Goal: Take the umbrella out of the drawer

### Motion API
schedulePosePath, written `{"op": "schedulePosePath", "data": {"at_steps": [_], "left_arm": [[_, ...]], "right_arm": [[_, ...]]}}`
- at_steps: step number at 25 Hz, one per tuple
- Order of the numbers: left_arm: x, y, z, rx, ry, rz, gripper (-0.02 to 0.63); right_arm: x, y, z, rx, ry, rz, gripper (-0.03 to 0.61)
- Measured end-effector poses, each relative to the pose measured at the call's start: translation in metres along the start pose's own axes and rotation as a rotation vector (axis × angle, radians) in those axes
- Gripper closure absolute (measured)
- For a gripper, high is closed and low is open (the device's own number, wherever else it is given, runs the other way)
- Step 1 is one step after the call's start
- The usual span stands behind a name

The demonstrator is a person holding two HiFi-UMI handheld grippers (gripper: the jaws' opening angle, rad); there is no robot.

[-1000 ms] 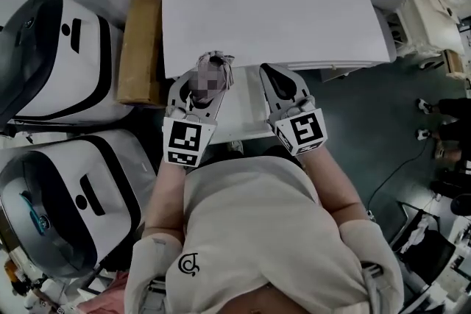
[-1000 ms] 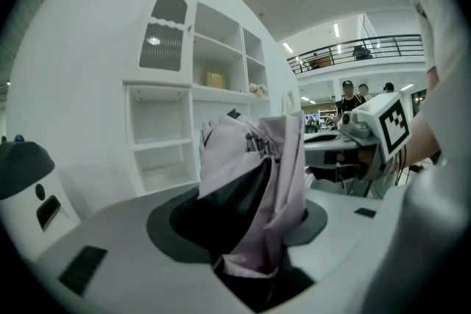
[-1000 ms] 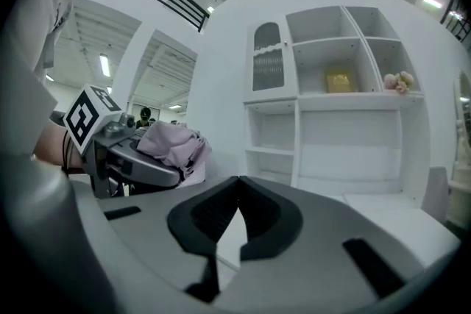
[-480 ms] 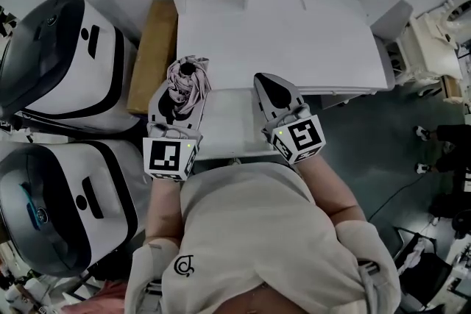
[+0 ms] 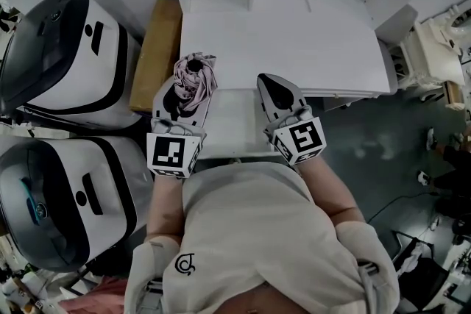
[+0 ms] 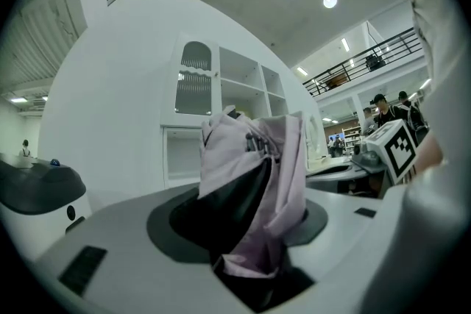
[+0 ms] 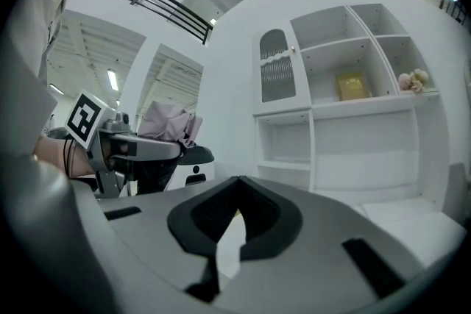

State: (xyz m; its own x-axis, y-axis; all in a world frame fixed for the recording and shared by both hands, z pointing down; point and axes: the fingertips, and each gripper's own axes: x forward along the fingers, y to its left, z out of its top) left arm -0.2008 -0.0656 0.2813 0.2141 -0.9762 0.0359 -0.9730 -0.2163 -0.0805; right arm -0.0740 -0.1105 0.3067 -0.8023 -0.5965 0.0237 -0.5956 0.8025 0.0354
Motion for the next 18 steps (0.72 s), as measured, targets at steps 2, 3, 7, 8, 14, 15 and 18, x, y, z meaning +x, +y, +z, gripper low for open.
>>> {"op": "schedulePosePath", "data": {"at_steps": [2,3,7,8,14,15,18], "left_arm": [[0.001,-0.004,-0.001,0.002,0.002,-0.007,0.388],[0.001,-0.006,-0.001,0.003,0.003,-0.011,0.388],[0.004,-0.011,-0.004,-0.003,0.012,-0.017,0.388],[0.005,-0.012,-0.005,-0.008,0.015,-0.016,0.388],[0.008,-0.022,-0.011,-0.034,0.029,-0.027,0.388],[0.008,-0.024,-0.011,-0.034,0.031,-0.029,0.388],[0.009,-0.026,-0.010,-0.032,0.033,-0.028,0.387]], "right_arm": [[-0.003,-0.002,-0.003,0.007,0.003,-0.005,0.574],[-0.004,-0.003,-0.004,0.005,0.003,-0.009,0.574],[-0.009,-0.005,-0.004,-0.007,-0.001,-0.019,0.574],[-0.011,-0.006,-0.003,-0.010,-0.003,-0.019,0.574],[-0.016,-0.012,0.000,0.006,-0.011,-0.028,0.574],[-0.017,-0.012,0.001,0.001,-0.012,-0.028,0.574],[-0.017,-0.012,0.004,-0.010,-0.012,-0.021,0.574]]}}
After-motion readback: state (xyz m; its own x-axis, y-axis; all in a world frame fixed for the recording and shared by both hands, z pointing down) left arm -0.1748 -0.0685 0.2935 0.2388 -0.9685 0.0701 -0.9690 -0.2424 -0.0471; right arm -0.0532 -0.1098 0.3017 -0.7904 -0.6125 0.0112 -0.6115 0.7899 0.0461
